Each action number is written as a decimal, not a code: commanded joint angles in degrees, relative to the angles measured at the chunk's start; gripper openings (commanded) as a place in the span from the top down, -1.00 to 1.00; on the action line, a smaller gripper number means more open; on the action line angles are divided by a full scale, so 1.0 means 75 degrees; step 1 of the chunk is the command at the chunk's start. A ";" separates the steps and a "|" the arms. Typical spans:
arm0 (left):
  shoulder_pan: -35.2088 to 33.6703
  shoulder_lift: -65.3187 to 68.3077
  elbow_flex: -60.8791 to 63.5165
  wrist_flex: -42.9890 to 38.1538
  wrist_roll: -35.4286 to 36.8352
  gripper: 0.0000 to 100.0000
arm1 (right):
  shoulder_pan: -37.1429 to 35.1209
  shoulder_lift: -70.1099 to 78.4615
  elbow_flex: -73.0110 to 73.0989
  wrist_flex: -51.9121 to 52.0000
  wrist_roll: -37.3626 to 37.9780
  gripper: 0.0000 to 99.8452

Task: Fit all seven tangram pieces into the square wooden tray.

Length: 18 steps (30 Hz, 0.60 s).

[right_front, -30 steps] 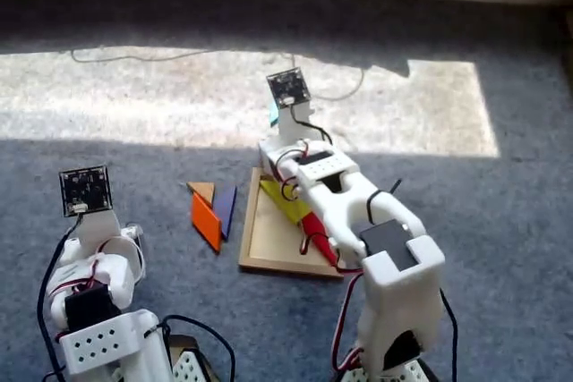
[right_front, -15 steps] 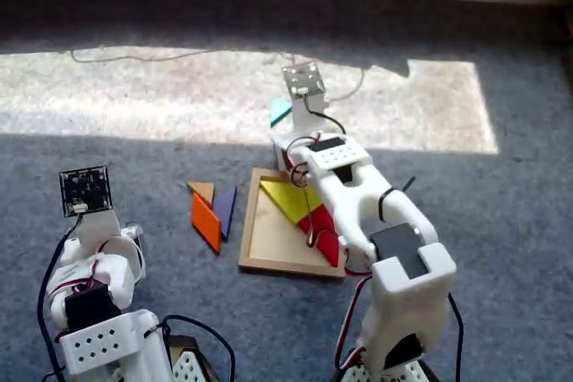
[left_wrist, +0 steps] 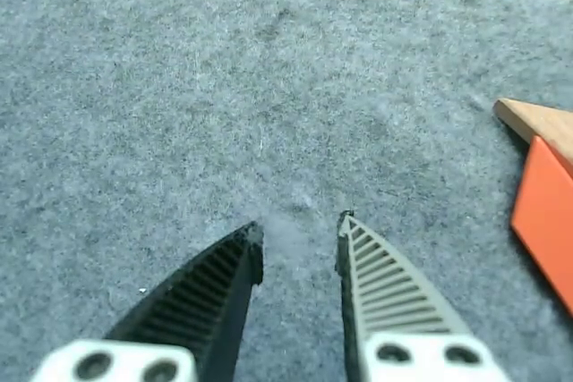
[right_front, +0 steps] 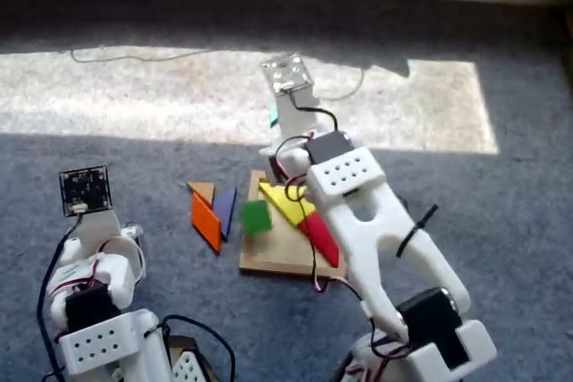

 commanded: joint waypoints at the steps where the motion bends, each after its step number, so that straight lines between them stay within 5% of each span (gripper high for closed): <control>1: -0.0123 -0.0064 -0.0135 0.0023 -0.0070 0.71 | -0.0568 -0.0451 -0.0053 0.0557 0.0105 0.82; 18: -0.0779 -0.0064 -0.0193 -0.0012 -0.0281 0.71 | -0.0404 -0.0475 0.0639 -0.0275 0.0059 0.81</control>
